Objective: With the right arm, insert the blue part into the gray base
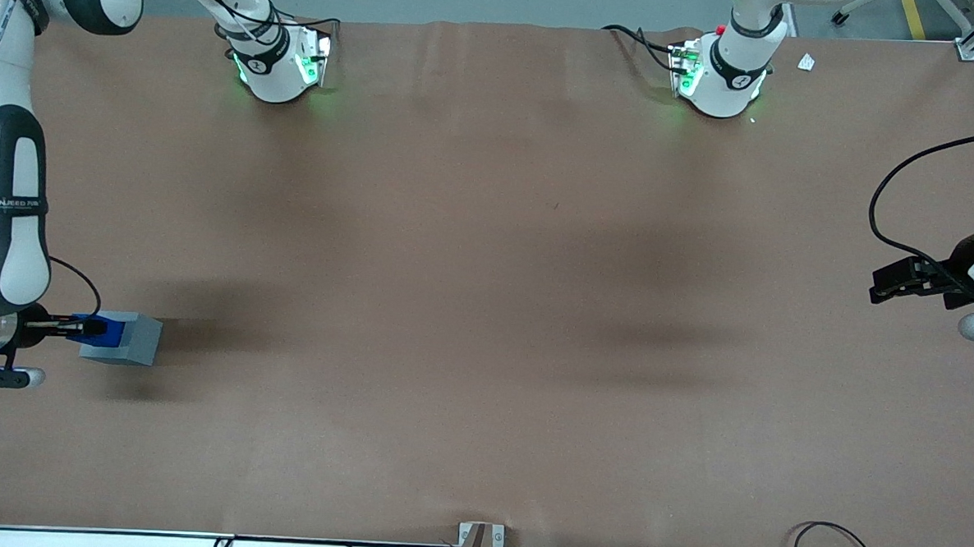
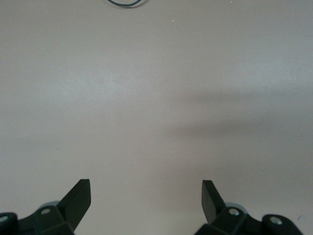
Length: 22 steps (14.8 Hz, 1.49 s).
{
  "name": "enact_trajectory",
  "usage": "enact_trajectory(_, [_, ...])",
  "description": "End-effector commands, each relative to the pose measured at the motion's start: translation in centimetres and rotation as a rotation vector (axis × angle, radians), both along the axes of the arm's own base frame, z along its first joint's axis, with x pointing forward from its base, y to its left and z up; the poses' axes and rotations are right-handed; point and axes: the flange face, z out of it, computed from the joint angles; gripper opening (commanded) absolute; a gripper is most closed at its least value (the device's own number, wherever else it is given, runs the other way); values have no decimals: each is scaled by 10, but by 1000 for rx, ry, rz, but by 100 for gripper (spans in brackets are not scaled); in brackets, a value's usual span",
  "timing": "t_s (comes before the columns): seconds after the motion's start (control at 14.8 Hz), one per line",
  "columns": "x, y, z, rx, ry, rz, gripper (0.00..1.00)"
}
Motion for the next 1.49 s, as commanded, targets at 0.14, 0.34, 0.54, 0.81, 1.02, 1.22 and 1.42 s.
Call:
enact_trajectory(0.14, [5,-1,-3,-4,-10,20,0])
enact_trajectory(0.34, [5,-2,-9,-3,-12,20,34])
enact_trajectory(0.54, [5,1,-11,6,-11,7,100])
enact_trajectory(0.81, [5,3,-3,8,-14,13,100])
enact_trajectory(1.02, [3,25,30,19,10,34,100])
enact_trajectory(1.22, [0,50,102,27,-55,41,100])
enact_trajectory(1.42, [-17,76,183,102,-125,43,100])
